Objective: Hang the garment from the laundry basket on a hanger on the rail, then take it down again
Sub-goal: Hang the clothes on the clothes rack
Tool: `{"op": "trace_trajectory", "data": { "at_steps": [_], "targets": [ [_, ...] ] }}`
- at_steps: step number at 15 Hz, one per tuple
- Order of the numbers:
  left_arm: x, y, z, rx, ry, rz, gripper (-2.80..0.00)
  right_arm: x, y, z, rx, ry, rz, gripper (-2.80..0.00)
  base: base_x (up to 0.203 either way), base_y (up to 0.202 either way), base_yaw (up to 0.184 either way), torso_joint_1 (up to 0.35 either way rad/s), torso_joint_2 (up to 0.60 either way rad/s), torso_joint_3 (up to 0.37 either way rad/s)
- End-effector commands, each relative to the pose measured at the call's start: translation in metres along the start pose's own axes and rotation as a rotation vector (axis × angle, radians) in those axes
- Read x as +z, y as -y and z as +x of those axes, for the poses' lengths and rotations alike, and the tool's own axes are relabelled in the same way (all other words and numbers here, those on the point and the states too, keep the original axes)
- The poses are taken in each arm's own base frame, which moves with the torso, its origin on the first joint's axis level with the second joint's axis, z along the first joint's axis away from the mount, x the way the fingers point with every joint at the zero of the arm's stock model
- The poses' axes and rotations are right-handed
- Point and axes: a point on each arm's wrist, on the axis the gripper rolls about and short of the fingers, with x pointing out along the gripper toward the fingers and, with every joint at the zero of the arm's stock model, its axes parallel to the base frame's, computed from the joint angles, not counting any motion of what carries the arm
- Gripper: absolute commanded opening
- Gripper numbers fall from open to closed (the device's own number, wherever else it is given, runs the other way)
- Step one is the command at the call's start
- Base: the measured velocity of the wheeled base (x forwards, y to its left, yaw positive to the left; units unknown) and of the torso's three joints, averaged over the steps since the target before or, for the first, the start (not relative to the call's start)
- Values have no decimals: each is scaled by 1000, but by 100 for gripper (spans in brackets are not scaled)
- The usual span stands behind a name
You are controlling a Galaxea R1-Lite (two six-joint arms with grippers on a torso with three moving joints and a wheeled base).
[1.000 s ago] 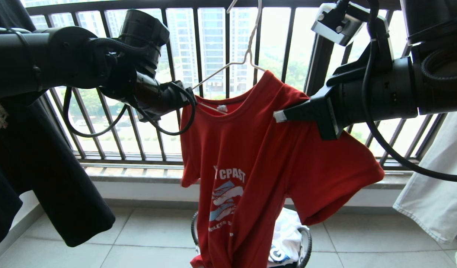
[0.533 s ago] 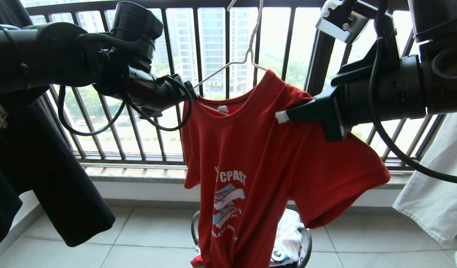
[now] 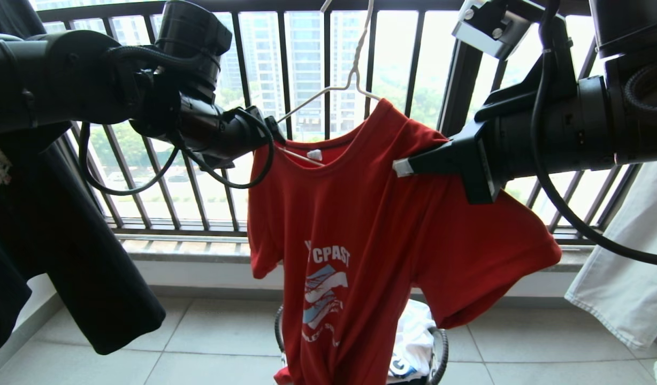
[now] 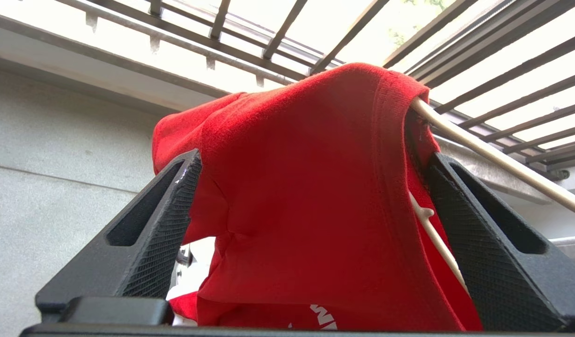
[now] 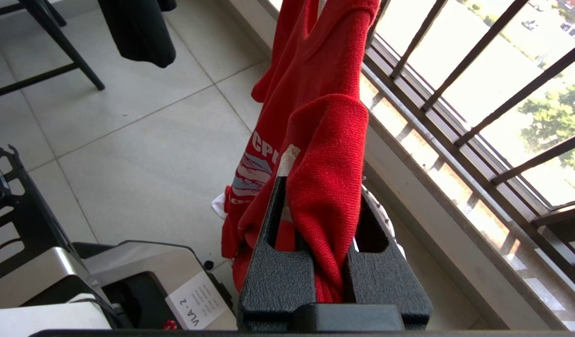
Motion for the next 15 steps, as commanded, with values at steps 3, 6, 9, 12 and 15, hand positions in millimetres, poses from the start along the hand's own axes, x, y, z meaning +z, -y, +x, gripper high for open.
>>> {"op": "trace_trajectory", "data": {
  "at_steps": [3,6,9,12,15],
  "targets": [
    [-1,0,2,14,2,-1,0,4,1,0,-3,10,-2,-280,0,0,0,0,0,0],
    [0,0,3,28,14,-2,0,3,1,1,-3,6,-1,-280,0,0,0,0,0,0],
    [1,-1,0,27,21,-4,0,3,3,3,-12,5,1,-280,0,0,0,0,0,0],
    [3,0,-3,23,27,-6,0,5,8,6,-26,5,7,-280,0,0,0,0,0,0],
    [6,-1,-10,16,40,-11,0,4,8,7,-25,1,7,-280,0,0,0,0,0,0]
  ]
}}
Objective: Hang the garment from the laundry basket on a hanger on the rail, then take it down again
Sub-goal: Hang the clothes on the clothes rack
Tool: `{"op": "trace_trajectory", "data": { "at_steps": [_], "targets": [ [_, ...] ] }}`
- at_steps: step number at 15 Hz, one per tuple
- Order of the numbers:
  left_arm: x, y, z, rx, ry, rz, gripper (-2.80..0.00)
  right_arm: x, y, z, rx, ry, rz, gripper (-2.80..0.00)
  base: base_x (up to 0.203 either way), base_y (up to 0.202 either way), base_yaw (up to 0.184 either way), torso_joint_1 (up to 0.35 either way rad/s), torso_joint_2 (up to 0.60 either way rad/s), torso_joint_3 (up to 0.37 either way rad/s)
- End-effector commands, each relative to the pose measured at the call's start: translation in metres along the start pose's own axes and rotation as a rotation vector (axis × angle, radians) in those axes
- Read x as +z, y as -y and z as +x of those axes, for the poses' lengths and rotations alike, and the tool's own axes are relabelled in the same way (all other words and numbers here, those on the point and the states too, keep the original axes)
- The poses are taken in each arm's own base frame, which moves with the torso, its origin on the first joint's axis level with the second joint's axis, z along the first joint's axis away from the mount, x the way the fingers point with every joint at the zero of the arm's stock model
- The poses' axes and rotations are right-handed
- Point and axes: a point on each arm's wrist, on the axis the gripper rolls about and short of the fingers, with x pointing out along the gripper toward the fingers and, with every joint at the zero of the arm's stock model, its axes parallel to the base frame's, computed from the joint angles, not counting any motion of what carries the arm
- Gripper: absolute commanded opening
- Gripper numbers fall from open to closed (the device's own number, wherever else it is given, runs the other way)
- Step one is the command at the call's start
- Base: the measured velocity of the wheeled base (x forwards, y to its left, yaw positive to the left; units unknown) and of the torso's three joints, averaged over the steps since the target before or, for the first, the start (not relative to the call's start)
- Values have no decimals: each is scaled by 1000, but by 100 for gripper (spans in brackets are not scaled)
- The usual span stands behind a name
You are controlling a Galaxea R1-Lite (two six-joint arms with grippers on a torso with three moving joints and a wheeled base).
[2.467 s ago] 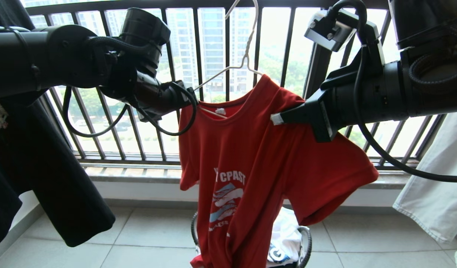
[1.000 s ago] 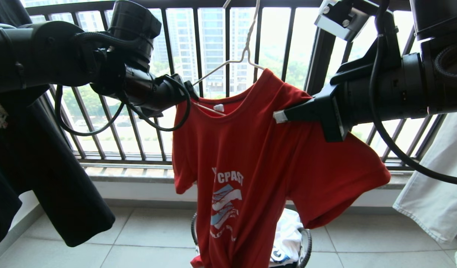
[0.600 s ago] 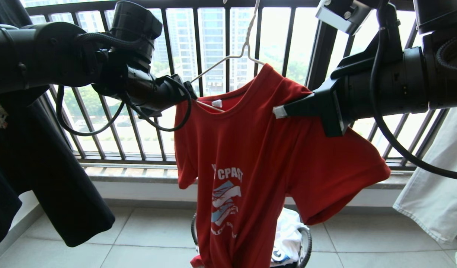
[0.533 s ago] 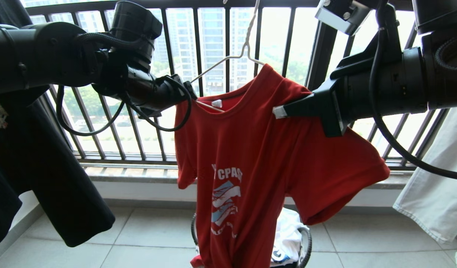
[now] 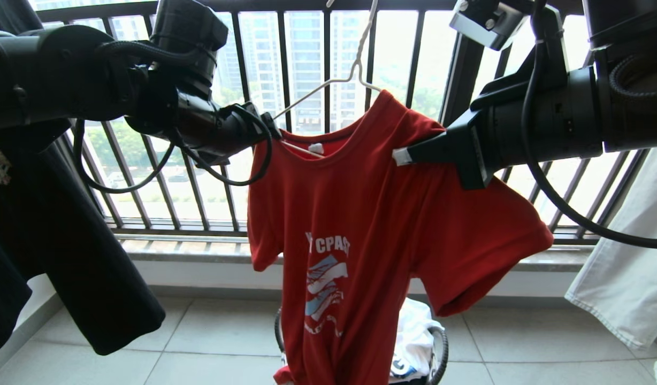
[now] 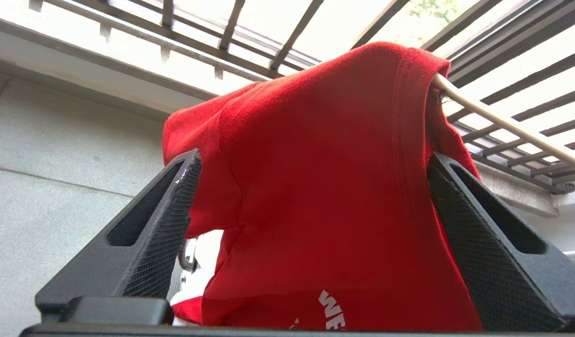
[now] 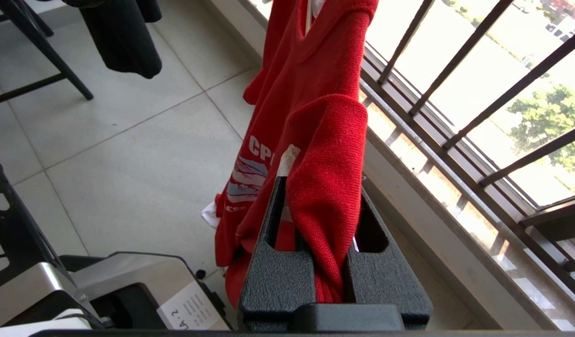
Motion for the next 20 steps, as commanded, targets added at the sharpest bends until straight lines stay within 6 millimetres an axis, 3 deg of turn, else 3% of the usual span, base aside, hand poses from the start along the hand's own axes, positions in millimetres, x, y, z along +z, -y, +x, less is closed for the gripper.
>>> {"op": "trace_trajectory", "data": {
  "at_steps": [1,7,14,20],
  "targets": [
    [3,0,-7,-8,11,-9,0,-2,0,3,3,-12,1,-280,0,0,0,0,0,0],
    [6,1,-20,-22,18,-13,0,-2,1,7,5,-10,73,-280,0,0,0,0,0,0],
    [-5,22,-58,-87,-47,-13,0,-5,-1,-5,-5,-45,244,-280,0,0,0,0,0,0],
    [-14,25,-44,-50,-72,10,0,-15,-4,-14,-32,-83,315,-280,0,0,0,0,0,0]
  ]
}}
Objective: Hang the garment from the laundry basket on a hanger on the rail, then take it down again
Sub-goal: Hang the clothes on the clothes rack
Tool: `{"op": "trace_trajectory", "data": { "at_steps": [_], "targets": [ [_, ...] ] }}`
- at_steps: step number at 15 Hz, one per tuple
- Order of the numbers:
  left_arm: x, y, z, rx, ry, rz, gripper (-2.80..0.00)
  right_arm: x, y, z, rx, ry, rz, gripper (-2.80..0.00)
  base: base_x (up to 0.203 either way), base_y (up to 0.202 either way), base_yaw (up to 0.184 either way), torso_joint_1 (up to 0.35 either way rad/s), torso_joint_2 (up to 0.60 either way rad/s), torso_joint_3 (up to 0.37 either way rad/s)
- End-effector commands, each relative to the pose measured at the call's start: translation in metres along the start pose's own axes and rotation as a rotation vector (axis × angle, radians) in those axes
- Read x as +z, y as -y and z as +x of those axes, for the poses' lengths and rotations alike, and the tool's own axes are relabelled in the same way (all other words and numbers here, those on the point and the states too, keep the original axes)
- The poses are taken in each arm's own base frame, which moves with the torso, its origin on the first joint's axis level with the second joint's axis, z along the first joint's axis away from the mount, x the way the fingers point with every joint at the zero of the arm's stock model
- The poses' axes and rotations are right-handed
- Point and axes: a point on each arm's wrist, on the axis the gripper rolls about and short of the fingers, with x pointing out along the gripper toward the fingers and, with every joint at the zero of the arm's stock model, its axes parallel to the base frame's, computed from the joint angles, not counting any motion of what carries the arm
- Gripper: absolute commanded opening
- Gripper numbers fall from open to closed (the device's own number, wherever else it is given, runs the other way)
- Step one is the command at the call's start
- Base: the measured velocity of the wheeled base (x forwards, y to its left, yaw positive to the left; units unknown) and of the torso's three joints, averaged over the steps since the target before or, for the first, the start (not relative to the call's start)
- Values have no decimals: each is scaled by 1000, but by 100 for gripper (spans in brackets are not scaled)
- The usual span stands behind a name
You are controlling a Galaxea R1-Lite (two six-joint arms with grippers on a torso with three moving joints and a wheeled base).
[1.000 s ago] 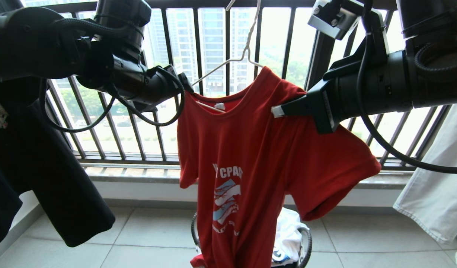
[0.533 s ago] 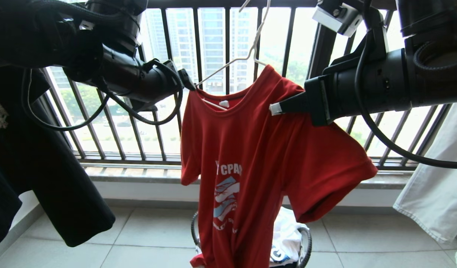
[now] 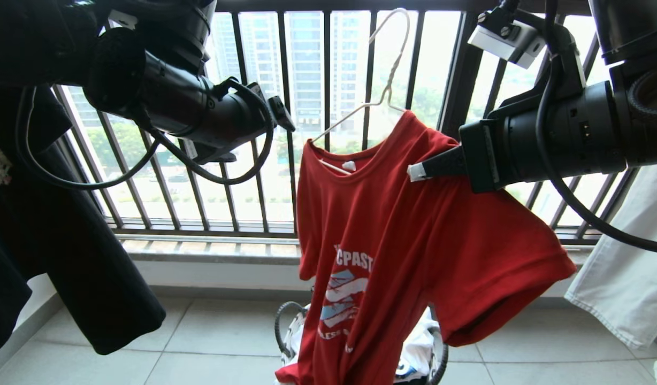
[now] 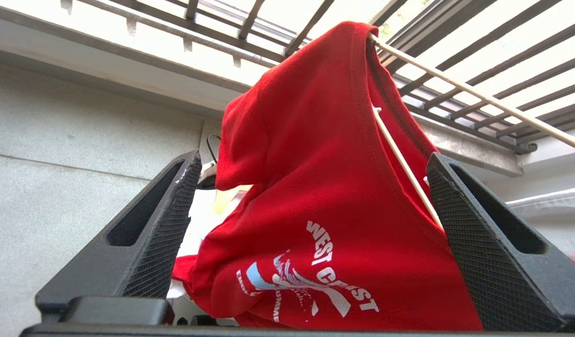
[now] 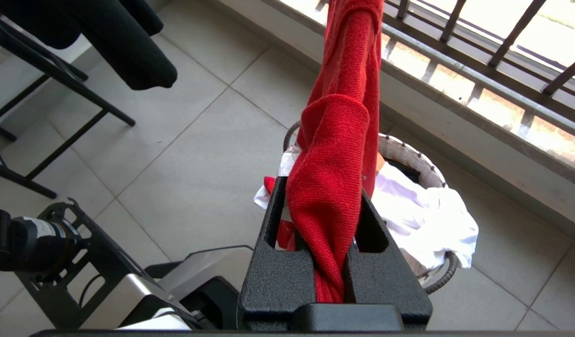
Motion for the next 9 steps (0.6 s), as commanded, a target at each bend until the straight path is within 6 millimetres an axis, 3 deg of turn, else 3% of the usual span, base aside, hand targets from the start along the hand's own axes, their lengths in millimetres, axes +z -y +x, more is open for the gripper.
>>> {"op": "trace_trajectory", "data": {
  "at_steps": [1,5,9],
  "targets": [
    [-7,-1,16,36,-23,19,0,-5,0,-6,0,-2,1,-280,0,0,0,0,0,0],
    [-21,3,47,96,-39,60,0,-4,-2,-16,7,26,-8,-280,0,0,0,0,0,0],
    [-27,5,58,103,-40,70,0,-3,-3,-22,11,38,-10,-280,0,0,0,0,0,0]
  ]
}}
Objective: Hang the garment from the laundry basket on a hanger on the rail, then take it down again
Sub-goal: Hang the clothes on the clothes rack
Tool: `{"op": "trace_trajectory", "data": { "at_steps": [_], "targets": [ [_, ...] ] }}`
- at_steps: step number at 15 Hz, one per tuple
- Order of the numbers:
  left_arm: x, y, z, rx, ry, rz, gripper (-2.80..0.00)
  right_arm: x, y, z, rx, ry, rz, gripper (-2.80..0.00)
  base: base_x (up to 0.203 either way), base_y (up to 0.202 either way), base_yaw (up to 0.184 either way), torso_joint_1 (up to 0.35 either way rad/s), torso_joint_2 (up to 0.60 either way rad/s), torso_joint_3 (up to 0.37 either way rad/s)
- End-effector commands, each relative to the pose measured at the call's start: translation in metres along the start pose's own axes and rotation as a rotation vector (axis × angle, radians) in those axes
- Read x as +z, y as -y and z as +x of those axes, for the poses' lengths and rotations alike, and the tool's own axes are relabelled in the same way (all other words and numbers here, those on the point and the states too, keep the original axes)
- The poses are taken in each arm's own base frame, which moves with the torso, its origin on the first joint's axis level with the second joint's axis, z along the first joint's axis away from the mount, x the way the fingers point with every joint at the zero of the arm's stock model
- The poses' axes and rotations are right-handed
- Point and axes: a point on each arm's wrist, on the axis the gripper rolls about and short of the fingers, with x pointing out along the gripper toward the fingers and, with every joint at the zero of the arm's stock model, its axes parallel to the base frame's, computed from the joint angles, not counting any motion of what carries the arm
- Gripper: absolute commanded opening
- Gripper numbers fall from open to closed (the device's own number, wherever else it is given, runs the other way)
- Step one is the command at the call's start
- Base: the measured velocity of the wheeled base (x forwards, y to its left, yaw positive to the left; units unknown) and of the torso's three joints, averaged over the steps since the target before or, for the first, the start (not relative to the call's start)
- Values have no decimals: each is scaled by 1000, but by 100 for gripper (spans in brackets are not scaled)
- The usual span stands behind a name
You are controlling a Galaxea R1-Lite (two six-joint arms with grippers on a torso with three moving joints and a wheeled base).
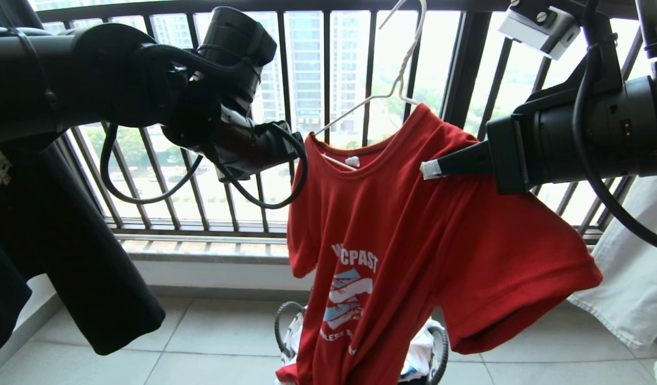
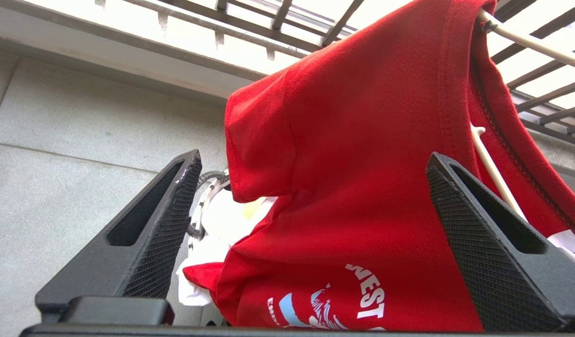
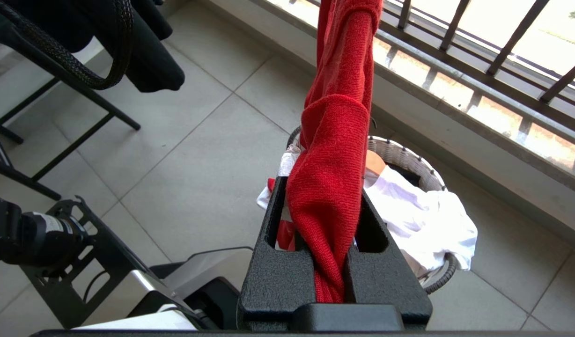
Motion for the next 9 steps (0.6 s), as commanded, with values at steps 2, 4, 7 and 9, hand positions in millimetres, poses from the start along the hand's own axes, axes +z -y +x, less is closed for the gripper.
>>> {"op": "trace_trajectory", "data": {
  "at_steps": [2,4,7,9],
  "targets": [
    [-5,3,9,7,-12,1,0,0,-3,-7,13,10,-5,-280,0,0,0,0,0,0],
    [-3,2,5,1,-4,-3,0,-1,-5,-7,19,6,-8,-280,0,0,0,0,0,0],
    [-1,2,0,-8,2,-7,0,-3,-8,-5,30,-4,-14,-280,0,0,0,0,0,0],
    [1,2,-6,-16,9,-12,0,-4,-8,-4,31,-7,-14,-280,0,0,0,0,0,0]
  ]
}}
